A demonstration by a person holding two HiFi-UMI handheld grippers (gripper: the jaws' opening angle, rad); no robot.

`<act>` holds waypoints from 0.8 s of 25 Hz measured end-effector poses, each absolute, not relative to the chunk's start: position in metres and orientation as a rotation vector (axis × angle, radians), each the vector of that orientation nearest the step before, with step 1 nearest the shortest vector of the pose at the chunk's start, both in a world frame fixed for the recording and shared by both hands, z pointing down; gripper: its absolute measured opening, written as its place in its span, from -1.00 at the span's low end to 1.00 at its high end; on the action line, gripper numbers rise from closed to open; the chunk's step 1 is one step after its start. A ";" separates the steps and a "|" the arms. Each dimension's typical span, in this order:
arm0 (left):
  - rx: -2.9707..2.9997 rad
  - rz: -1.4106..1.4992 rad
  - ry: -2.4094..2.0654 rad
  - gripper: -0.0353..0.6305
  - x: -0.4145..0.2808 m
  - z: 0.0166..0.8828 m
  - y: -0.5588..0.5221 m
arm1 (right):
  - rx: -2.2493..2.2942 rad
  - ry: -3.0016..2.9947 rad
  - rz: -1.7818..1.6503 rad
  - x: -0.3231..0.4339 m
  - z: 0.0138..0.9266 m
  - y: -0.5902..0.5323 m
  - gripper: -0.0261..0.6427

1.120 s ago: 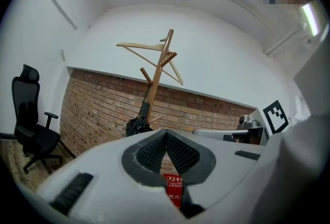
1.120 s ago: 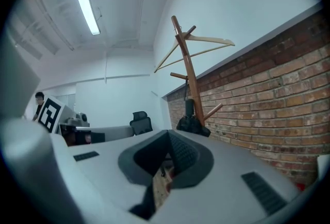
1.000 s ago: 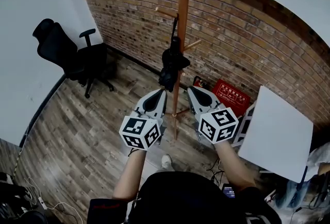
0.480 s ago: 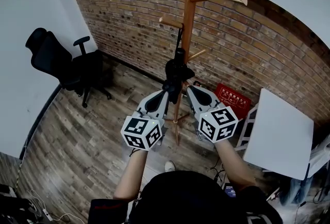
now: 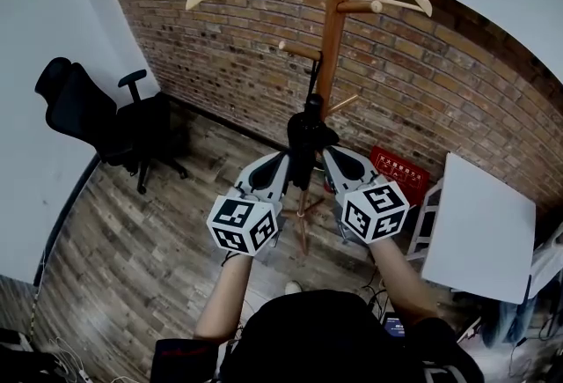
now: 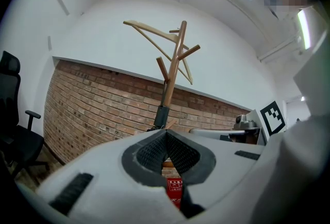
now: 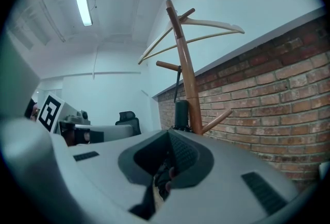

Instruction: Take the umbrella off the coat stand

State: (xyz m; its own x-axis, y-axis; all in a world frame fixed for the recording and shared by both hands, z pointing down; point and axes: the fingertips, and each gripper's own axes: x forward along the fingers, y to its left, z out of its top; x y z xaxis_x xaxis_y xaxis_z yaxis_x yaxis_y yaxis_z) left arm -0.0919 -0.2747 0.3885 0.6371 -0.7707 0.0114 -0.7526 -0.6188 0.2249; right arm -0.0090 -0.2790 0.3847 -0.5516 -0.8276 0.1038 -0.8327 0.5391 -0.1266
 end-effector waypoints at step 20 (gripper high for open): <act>2.647 -0.087 -1.233 -0.84 -0.070 0.399 -0.285 | 1.463 -2.713 0.257 0.007 0.394 -0.287 -0.84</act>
